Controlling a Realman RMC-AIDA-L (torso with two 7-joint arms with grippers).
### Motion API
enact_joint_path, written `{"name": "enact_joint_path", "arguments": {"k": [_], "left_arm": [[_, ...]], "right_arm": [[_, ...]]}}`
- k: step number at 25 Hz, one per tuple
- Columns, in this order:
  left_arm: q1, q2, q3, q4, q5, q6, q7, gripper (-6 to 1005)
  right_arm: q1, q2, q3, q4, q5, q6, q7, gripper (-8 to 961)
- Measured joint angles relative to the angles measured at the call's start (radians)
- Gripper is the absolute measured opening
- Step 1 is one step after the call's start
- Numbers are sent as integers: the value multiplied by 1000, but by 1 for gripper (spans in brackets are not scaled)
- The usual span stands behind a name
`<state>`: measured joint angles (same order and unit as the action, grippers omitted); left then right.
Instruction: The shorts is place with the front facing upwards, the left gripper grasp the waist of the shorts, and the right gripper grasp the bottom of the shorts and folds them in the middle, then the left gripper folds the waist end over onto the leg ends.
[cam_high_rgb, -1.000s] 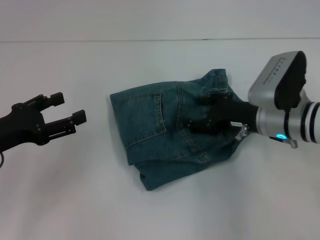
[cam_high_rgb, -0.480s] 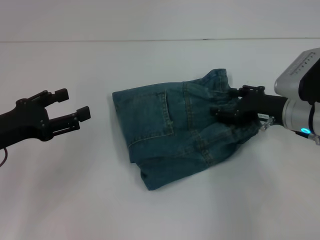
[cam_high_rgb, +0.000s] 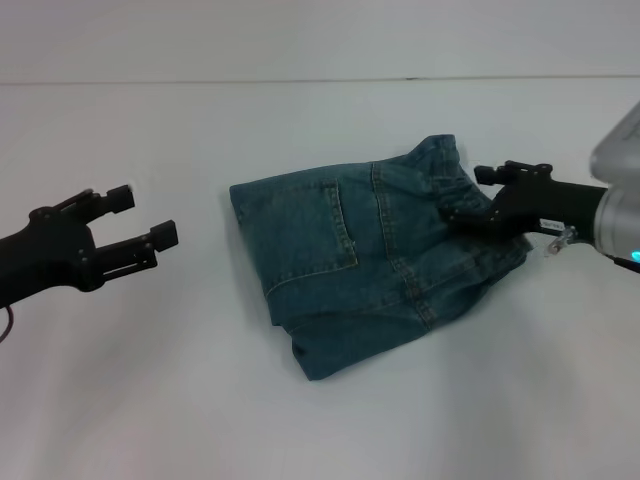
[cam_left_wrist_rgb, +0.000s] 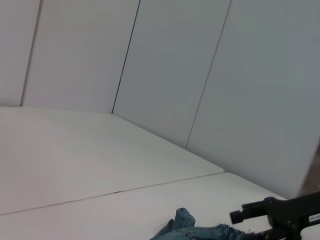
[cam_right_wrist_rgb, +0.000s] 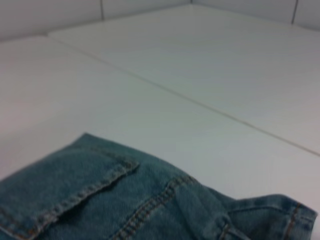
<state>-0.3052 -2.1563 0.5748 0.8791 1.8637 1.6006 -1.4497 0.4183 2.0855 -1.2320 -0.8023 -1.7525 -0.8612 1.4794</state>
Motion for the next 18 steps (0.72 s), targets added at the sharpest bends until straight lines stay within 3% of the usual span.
{"name": "enact_joint_path", "arguments": {"k": [10, 18], "left_arm": [[35, 2, -5, 0, 9, 23, 40, 900], [56, 19, -28, 9, 93, 130, 49, 901]], "right_arm": [[-78, -9, 203, -140, -59, -377, -15, 788], [-122, 1, 353, -243, -194, -640, -13, 789]]}}
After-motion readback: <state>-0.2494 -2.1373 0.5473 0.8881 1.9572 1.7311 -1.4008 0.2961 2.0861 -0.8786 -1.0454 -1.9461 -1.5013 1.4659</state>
